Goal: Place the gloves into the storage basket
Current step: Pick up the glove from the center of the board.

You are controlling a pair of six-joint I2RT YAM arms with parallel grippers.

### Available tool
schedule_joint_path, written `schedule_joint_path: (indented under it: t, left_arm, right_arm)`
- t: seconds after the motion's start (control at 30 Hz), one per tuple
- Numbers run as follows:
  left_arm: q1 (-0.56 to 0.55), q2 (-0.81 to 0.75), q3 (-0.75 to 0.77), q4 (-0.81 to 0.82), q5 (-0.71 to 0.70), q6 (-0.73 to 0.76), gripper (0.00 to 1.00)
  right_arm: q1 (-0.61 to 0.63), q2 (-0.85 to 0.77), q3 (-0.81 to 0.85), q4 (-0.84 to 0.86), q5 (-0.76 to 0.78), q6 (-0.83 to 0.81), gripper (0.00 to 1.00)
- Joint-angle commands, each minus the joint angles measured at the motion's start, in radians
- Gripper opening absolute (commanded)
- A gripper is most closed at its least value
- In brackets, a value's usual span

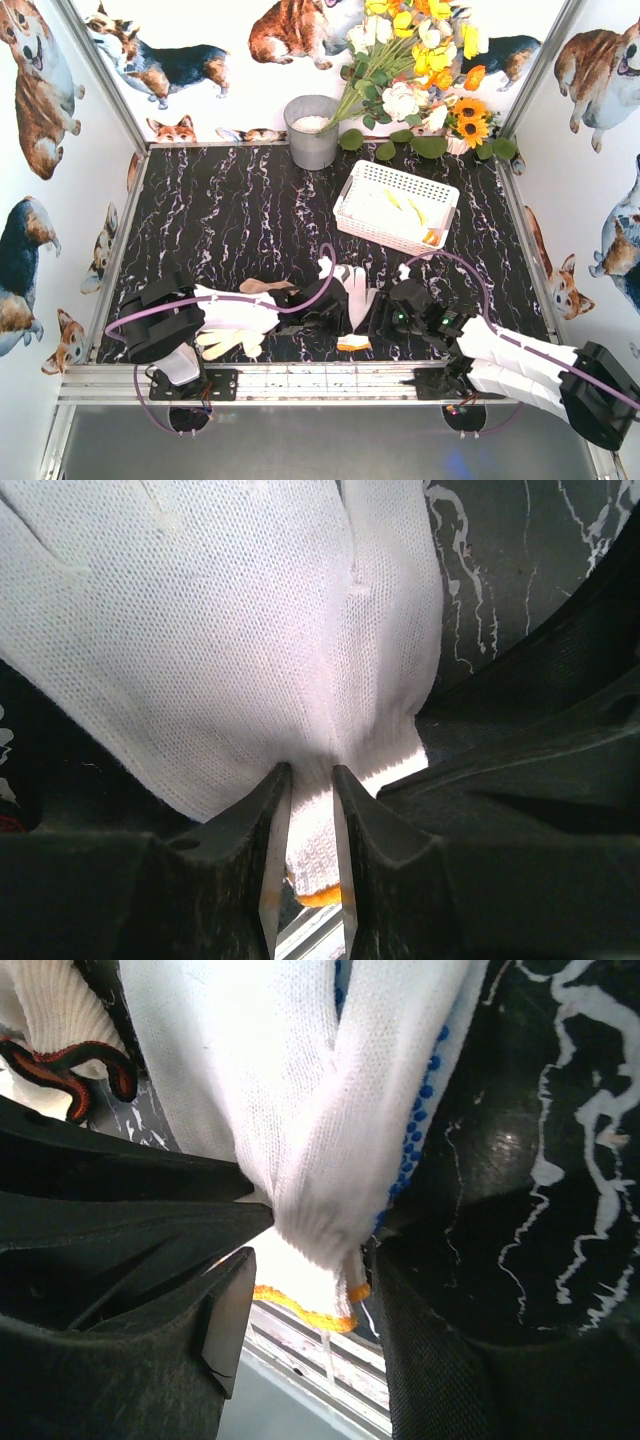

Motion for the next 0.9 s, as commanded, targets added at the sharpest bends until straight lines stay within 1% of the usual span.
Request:
schedule_joint_path:
  t: [0.0,0.13,0.37,0.53,0.7,0.87]
  left_arm:
    - [0.006,0.014,-0.068,0.016,0.010,-0.013,0.19]
    - [0.006,0.016,-0.093,0.017,0.007,-0.028,0.18]
    - [0.006,0.017,-0.119,0.033,0.005,-0.049,0.17]
    - [0.006,0.000,-0.129,0.036,-0.005,-0.050,0.17]
    - [0.006,-0.020,-0.138,0.035,-0.016,-0.054,0.17]
    - [0.006,-0.035,-0.141,0.034,-0.022,-0.054,0.17]
  right_arm:
    - [0.014,0.057,-0.014,0.077,0.007,0.018,0.51]
    - [0.031,0.076,-0.026,0.092,0.028,0.038,0.51]
    - [0.044,0.095,-0.048,0.157,-0.003,0.097,0.49]
    - [0.045,0.024,-0.048,0.150,0.023,0.163,0.44]
    - [0.045,-0.046,-0.048,0.150,0.034,0.204,0.44]
    - [0.045,-0.063,-0.050,0.174,0.014,0.232,0.43]
